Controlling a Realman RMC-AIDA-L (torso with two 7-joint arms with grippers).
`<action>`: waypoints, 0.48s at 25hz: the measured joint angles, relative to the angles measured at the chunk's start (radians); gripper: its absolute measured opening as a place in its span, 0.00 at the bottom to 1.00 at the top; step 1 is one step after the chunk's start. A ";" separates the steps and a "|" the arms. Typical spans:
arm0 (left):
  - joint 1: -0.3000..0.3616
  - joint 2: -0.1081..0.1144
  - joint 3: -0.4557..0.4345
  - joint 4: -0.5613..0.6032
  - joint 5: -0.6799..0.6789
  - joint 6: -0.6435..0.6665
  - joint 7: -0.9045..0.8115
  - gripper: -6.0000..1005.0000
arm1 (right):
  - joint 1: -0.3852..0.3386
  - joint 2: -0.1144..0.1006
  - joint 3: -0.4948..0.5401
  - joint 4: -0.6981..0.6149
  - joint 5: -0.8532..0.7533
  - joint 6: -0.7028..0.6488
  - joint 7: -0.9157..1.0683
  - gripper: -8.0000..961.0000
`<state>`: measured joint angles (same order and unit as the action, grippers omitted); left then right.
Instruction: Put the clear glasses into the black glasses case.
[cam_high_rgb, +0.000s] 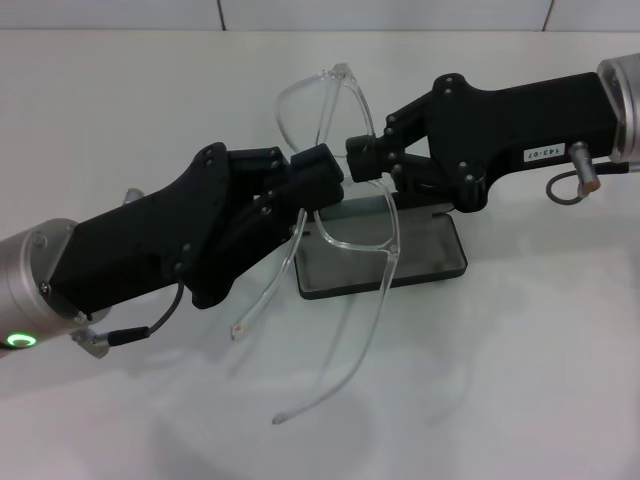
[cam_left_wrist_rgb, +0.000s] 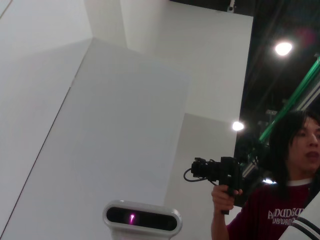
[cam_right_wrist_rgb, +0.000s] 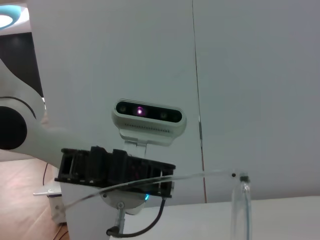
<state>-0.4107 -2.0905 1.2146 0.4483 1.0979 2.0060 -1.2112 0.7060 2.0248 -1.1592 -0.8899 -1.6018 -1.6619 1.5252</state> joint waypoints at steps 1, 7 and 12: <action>0.000 0.000 0.000 -0.001 0.001 0.000 0.000 0.09 | 0.000 0.000 -0.004 0.001 0.003 0.000 0.000 0.07; -0.008 0.000 0.002 -0.029 0.013 0.000 0.012 0.09 | 0.003 0.000 -0.016 0.014 0.023 0.003 -0.008 0.07; -0.040 0.000 0.002 -0.100 0.030 -0.002 0.052 0.09 | 0.007 -0.001 -0.018 0.024 0.044 0.012 -0.016 0.06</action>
<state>-0.4510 -2.0909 1.2165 0.3488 1.1275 2.0041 -1.1592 0.7128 2.0240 -1.1775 -0.8661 -1.5576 -1.6500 1.5095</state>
